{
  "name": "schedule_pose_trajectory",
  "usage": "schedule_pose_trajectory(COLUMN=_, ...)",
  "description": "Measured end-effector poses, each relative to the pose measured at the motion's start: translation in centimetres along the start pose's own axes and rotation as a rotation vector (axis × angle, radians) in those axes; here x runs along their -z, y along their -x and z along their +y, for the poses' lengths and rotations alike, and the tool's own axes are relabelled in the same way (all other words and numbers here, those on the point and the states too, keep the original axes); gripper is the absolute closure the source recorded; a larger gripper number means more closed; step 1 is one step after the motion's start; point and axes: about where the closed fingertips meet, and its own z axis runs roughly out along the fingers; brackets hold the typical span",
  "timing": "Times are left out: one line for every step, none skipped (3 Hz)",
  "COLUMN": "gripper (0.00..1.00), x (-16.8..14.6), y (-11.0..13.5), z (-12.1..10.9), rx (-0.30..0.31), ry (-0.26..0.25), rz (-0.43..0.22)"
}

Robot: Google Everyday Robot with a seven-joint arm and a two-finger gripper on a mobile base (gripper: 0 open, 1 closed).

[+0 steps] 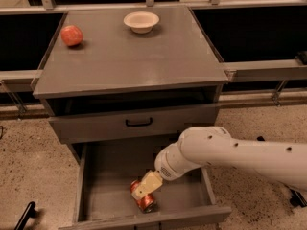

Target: Pick coke can from middle drawer and place on counter

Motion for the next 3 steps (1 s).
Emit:
schedule_pose_trajectory(gripper=0.00, x=-6.9, y=-1.7, z=-2.1, rx=0.012, ry=0.004, rz=0.010)
schedule_pose_trajectory(gripper=0.00, x=-12.3, y=-2.4, z=-3.4, rx=0.045, ry=0.005, rz=0.024)
schedule_pose_trajectory(gripper=0.00, x=-16.1, y=-2.8, z=-3.9, rx=0.085, ry=0.021, rz=0.044)
